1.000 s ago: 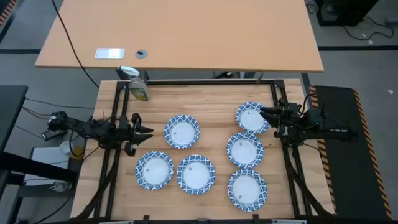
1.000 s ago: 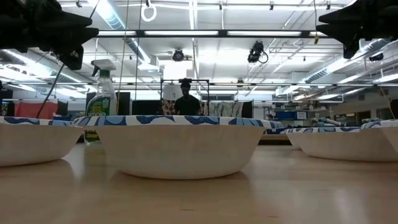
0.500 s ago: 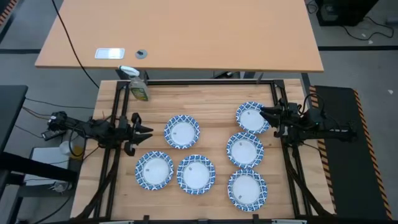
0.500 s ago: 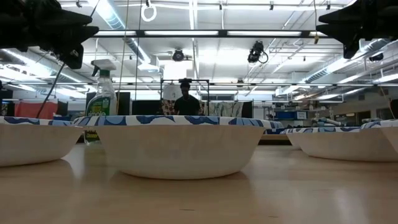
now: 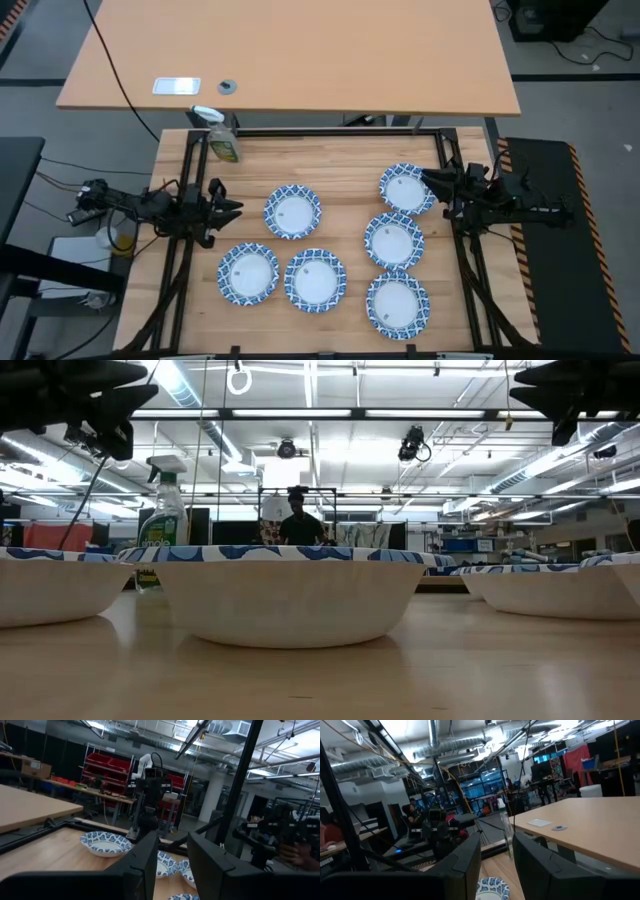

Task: Nest bowls inside each other
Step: Put the white bowl on top of the white bowl

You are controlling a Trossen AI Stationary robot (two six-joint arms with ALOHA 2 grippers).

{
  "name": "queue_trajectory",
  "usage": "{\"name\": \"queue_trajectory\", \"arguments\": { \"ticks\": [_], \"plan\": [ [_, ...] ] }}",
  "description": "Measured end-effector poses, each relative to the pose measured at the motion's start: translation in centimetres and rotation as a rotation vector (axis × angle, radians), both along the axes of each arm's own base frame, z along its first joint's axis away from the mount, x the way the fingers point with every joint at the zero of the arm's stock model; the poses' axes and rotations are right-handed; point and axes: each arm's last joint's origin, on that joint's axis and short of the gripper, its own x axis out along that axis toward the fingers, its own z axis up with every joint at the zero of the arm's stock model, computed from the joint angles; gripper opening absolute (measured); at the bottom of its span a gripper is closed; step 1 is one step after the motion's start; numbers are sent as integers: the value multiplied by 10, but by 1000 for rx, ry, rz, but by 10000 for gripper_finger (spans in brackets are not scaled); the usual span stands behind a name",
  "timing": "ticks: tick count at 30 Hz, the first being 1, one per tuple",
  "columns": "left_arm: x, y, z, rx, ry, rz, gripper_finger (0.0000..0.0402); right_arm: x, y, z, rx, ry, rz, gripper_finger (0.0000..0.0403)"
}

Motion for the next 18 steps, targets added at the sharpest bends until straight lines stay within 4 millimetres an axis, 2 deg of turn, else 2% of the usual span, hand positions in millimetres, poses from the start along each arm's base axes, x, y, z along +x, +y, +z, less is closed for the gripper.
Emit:
{"name": "queue_trajectory", "arguments": {
  "ticks": [7,11,18],
  "plan": [
    [-1,1,2,18,-24,21,110,-1,0,4,17,-45,11,123],
    [1,3,3,-38,-26,32,110,3,1,3,20,-24,24,122],
    [14,6,-5,-175,74,76,110,27,-9,-12,60,180,-219,118]
  ]
}}
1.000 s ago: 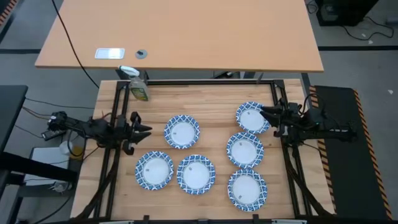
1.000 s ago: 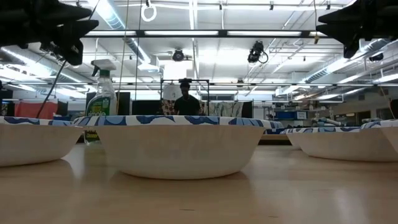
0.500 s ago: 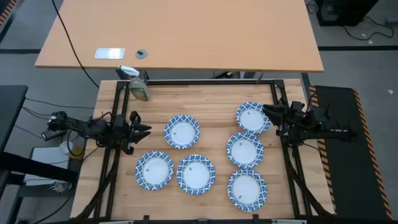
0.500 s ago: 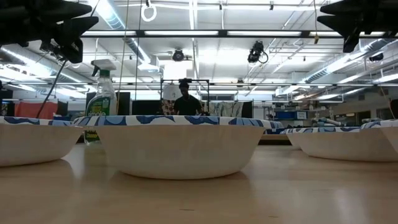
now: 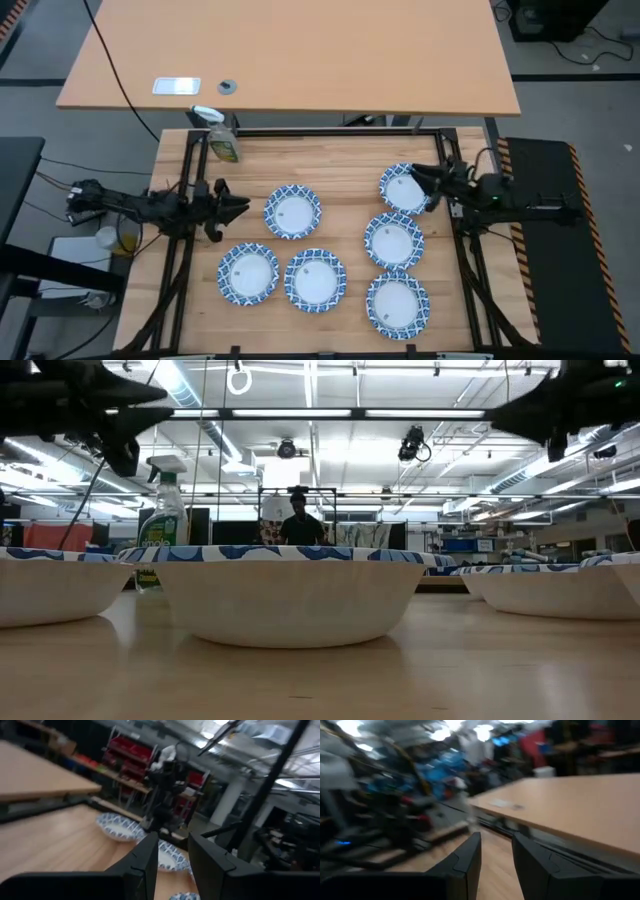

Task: Nest bowls inside each other
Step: Put the white bowl on top of the white bowl

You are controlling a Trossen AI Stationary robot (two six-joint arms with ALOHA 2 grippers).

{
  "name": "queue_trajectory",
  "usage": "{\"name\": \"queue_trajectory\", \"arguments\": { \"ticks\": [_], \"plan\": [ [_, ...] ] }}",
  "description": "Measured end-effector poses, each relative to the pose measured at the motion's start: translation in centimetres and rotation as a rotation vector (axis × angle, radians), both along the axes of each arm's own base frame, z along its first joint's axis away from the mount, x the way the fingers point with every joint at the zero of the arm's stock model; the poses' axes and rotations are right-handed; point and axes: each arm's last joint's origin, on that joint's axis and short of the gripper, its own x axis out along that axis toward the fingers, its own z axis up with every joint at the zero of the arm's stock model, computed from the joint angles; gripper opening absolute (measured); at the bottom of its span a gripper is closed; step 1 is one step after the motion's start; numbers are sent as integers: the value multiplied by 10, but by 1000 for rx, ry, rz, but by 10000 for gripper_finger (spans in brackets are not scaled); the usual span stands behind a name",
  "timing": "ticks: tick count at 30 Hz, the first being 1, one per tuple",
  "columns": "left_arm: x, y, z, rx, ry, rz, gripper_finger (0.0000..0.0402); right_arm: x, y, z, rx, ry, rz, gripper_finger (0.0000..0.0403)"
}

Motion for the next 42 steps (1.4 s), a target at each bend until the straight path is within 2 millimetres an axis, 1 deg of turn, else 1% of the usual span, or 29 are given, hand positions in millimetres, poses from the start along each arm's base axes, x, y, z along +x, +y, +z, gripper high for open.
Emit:
{"name": "queue_trajectory", "arguments": {
  "ticks": [3,5,10,14,17,22,26,30,34,37,42],
  "plan": [
    [6,2,3,-37,50,21,110,10,-6,-7,45,68,-50,118],
    [11,2,5,-37,92,33,110,16,-12,-8,83,133,-71,118],
    [22,4,11,-3,152,78,110,30,-27,6,151,318,-79,118],
    [27,5,9,18,195,113,111,47,-41,18,158,419,10,121],
    [30,5,5,-1,224,115,118,63,-53,22,184,461,94,127],
    [35,1,-3,-54,281,97,129,94,-72,15,212,535,185,145],
    [37,-2,-10,-49,334,119,130,119,-84,7,214,594,223,160],
    [36,-5,-12,14,367,123,130,139,-93,2,205,647,238,174],
    [36,-5,-12,106,382,123,130,153,-108,1,191,683,224,188],
    [36,-5,-12,163,395,122,130,160,-123,1,196,721,201,196],
    [36,-5,-12,275,418,144,130,162,-151,0,254,829,123,204]
  ]
}}
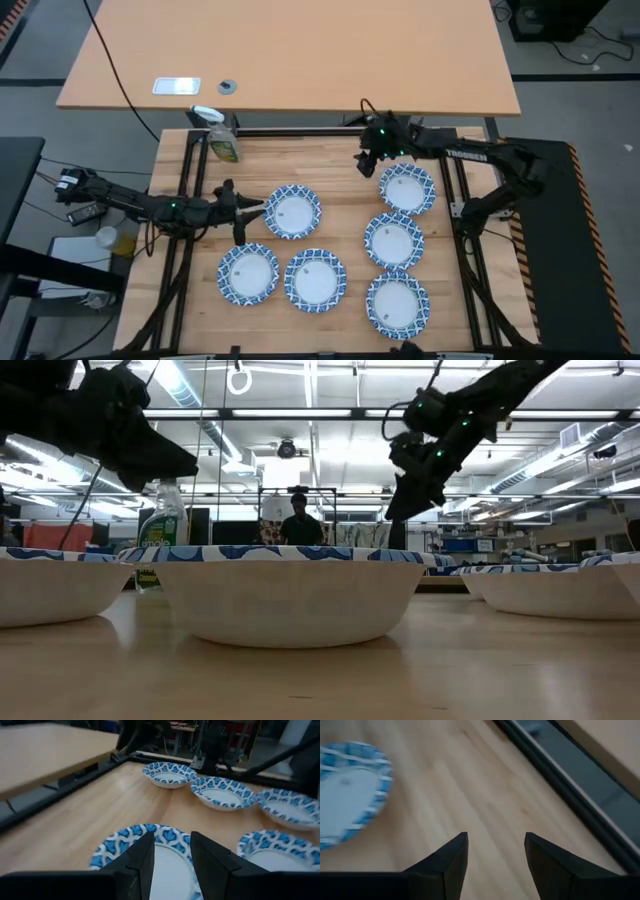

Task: Nest bowls inside each other
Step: Put the white bowl on top of the white bowl

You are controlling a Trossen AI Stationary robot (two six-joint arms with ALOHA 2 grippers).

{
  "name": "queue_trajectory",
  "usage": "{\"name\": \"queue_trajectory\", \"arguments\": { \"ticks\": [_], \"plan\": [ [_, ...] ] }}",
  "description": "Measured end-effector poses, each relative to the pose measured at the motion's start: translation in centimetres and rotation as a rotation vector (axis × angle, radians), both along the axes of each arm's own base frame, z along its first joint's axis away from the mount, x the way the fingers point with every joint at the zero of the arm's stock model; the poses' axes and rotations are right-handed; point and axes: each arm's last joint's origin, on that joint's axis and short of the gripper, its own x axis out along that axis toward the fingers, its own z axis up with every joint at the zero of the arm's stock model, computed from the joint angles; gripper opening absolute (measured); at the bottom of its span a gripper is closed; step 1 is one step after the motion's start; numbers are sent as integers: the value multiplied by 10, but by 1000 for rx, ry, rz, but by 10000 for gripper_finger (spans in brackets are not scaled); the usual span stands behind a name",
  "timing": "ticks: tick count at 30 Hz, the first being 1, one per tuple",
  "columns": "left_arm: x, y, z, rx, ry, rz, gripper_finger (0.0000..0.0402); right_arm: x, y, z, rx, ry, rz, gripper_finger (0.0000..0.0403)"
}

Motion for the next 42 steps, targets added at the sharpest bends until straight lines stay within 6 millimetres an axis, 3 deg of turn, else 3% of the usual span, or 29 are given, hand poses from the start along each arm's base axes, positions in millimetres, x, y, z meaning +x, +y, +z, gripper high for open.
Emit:
{"name": "queue_trajectory", "arguments": {
  "ticks": [7,16,28,42],
  "plan": [
    [1,14,6,166,1,111,130,-9,-34,3,45,165,-56,203],
    [2,35,10,193,-12,119,130,-37,-68,7,113,467,-135,226],
    [1,49,9,152,-17,84,130,-48,-61,-33,413,894,61,250],
    [0,49,7,148,0,81,130,-43,-68,-58,411,996,56,224]
  ]
}}
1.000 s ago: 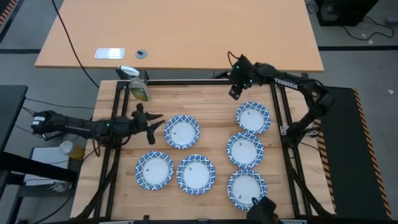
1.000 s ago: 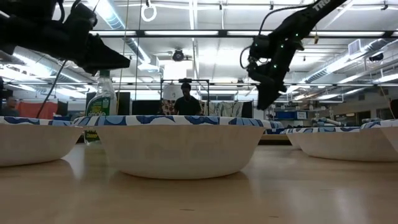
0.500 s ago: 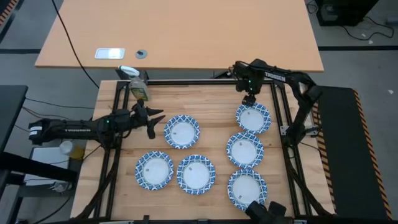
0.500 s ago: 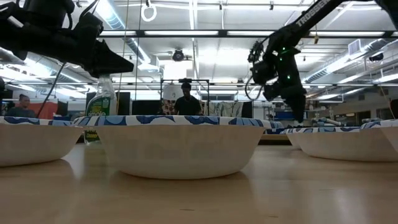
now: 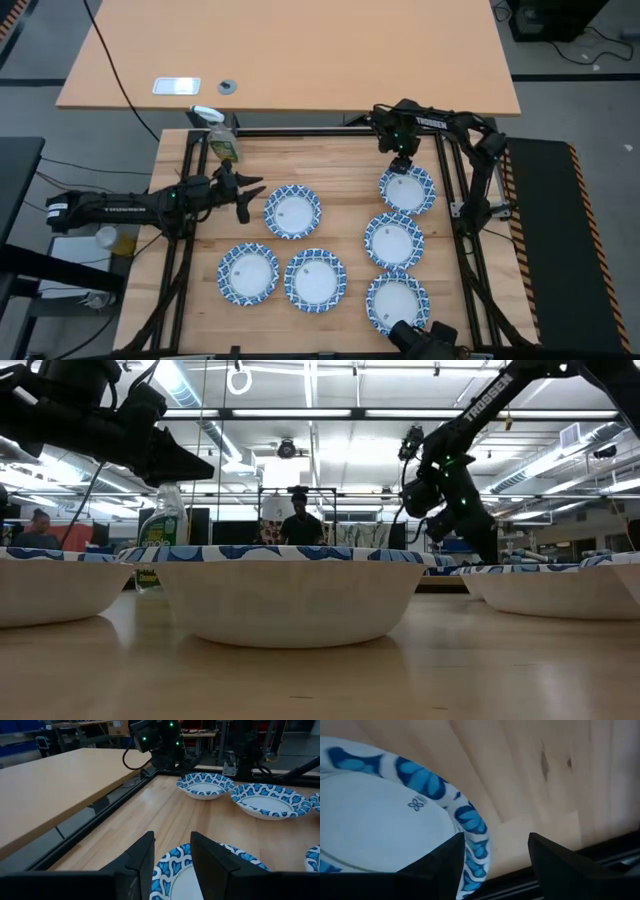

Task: Nest bowls inside each other
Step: Put the white bowl on top of the white bowl

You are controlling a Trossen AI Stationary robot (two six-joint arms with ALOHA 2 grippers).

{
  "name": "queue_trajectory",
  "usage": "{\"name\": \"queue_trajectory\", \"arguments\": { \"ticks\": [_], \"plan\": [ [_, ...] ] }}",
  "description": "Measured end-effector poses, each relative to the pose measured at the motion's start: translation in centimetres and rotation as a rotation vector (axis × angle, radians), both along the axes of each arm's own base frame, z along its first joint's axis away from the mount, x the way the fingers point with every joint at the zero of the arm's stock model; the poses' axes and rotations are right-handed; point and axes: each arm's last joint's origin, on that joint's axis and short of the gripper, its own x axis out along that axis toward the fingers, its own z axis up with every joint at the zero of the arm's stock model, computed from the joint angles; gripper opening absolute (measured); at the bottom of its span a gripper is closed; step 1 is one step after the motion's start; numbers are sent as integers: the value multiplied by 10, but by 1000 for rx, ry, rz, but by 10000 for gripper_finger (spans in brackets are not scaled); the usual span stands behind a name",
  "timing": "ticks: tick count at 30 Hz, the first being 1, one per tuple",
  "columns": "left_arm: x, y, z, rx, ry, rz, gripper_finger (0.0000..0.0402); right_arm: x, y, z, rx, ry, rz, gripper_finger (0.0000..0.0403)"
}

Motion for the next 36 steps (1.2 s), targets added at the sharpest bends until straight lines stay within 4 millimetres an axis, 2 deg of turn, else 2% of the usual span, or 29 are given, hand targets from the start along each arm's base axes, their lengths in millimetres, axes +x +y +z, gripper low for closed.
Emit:
{"name": "queue_trajectory", "arguments": {
  "ticks": [10,18,30,36],
  "plan": [
    [0,0,-1,-2,7,-1,130,-5,8,-15,69,-1,-19,201],
    [0,0,-1,-1,7,0,130,-8,12,-27,58,-5,-31,161],
    [-1,0,0,-4,-2,0,130,-9,11,-27,158,-114,-19,100],
    [-5,-1,5,-5,-44,1,130,-6,0,-16,141,-161,-41,87]
  ]
}}
